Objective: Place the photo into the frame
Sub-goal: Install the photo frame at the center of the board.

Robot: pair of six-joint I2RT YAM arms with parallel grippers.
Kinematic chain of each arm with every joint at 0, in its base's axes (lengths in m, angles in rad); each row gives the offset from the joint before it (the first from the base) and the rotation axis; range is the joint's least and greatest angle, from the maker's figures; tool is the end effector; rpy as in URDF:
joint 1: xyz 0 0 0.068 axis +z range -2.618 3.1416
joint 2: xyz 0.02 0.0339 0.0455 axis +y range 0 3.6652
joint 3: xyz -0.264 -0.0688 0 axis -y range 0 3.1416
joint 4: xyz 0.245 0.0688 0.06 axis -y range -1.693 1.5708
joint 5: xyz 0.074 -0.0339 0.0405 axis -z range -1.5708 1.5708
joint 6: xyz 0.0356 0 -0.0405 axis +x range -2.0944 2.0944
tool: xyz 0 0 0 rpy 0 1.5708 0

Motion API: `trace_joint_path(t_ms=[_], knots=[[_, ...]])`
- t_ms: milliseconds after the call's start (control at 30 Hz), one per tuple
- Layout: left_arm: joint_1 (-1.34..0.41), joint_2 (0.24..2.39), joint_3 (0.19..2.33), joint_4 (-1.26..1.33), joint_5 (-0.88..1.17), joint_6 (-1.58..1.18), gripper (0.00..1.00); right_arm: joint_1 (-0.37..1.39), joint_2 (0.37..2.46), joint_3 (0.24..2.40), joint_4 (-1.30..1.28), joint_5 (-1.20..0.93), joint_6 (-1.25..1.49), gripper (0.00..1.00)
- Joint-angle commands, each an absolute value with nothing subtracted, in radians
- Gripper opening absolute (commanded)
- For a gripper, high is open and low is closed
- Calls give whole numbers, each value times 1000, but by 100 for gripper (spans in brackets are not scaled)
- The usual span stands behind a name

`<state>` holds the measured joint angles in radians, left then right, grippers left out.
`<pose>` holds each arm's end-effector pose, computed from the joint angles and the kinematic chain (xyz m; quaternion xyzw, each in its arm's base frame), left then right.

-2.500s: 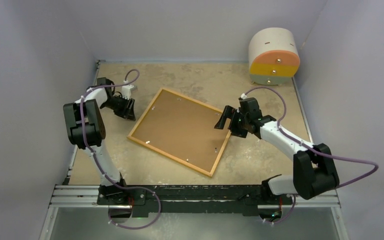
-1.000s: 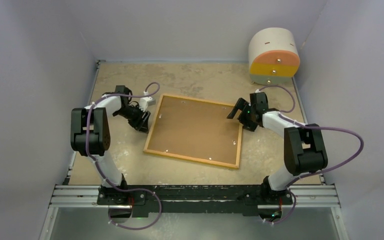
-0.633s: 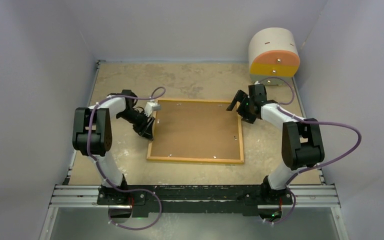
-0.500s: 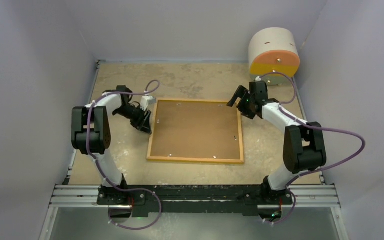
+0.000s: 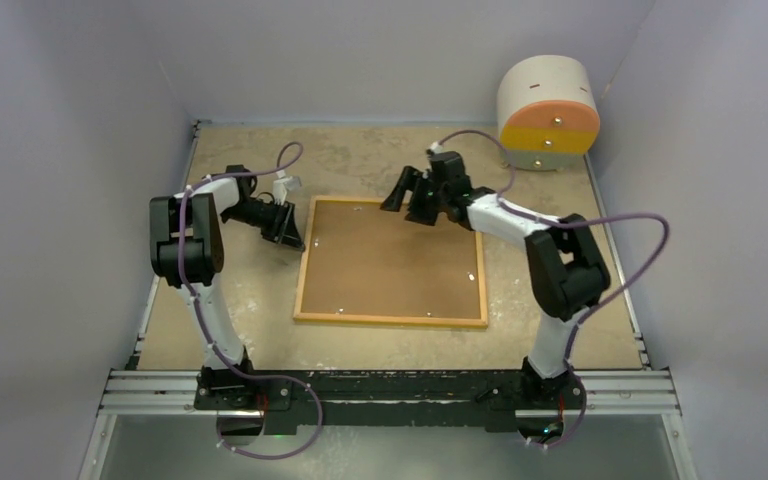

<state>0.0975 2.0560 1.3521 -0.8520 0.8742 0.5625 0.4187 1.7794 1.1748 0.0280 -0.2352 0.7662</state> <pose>0.3711 0.0089 0.1374 0.2118 0.8809 -0.3983 0.1436 0.3634 0.1708 0.2227 0.0958 0.8694 0.3500 0.3353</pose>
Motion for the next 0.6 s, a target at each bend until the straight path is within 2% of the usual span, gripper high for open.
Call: trace_joint_path(t_ms=[0,233,567], knots=[[94,2052,1368,-842,955,556,29,536,1911,1330,111,-372,820,77],[95,2084,1347,-809,898,537,20,647,2107,1501,126,-417,856,62],[94,2071,1314,-762,856,504,12,721,2253,1621,135,-422,887,58]])
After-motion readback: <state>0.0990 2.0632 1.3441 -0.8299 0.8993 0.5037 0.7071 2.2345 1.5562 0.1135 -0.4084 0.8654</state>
